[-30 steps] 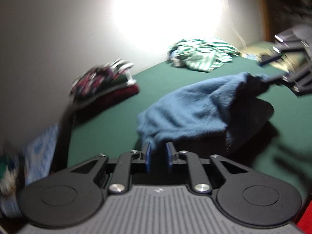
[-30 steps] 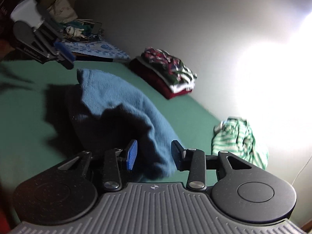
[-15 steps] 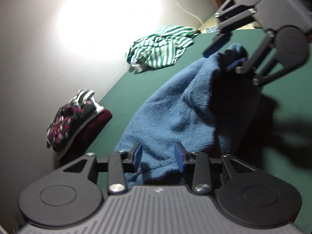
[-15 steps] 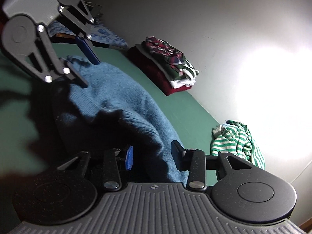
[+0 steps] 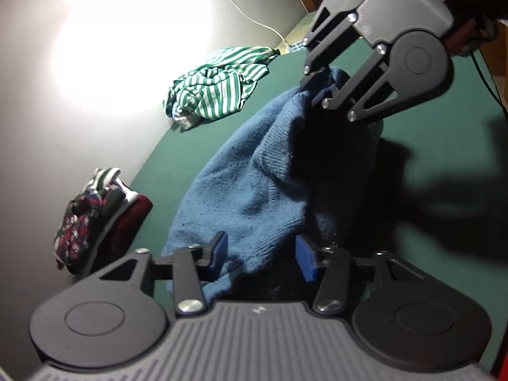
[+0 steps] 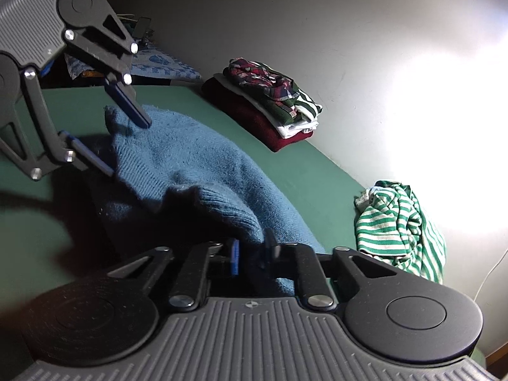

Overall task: Fold clothes
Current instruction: 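Carry the held sweater with both grippers, rolling both tools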

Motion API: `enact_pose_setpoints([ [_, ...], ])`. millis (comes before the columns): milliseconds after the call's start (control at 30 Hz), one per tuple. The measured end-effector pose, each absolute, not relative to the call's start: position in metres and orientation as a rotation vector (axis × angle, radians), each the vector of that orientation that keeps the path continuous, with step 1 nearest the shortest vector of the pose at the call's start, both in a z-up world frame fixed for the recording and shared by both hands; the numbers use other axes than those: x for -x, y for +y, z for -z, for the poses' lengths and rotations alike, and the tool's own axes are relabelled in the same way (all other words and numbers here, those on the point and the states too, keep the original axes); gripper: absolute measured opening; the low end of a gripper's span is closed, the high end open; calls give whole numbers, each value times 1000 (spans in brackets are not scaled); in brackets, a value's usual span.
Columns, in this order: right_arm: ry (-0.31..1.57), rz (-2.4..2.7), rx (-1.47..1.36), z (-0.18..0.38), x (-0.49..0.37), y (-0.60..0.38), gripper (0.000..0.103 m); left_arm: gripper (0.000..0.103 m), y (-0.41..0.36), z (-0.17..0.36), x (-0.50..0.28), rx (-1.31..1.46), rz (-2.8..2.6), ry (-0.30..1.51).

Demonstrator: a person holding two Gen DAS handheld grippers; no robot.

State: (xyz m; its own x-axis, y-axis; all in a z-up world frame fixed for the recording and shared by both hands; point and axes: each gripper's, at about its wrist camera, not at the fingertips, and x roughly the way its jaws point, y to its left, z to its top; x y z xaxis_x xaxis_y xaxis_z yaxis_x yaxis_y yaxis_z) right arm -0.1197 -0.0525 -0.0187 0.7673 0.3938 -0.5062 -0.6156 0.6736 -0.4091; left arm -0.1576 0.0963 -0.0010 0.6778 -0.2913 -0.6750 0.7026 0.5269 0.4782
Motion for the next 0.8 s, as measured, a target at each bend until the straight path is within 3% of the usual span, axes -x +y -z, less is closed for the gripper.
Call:
enact_pose_setpoints([
  [33, 401, -587, 587, 19, 119, -54, 10, 21, 97, 1, 155, -800, 643, 583],
  [133, 411, -590, 570, 18, 116, -55, 9, 13, 98, 1, 152, -783, 652, 594],
  [400, 419, -649, 557, 3, 133, -72, 8, 9, 116, -32, 175, -713, 654, 555],
  [800, 479, -706, 695, 32, 154, -62, 8, 6, 121, -22, 184, -664, 710, 639],
])
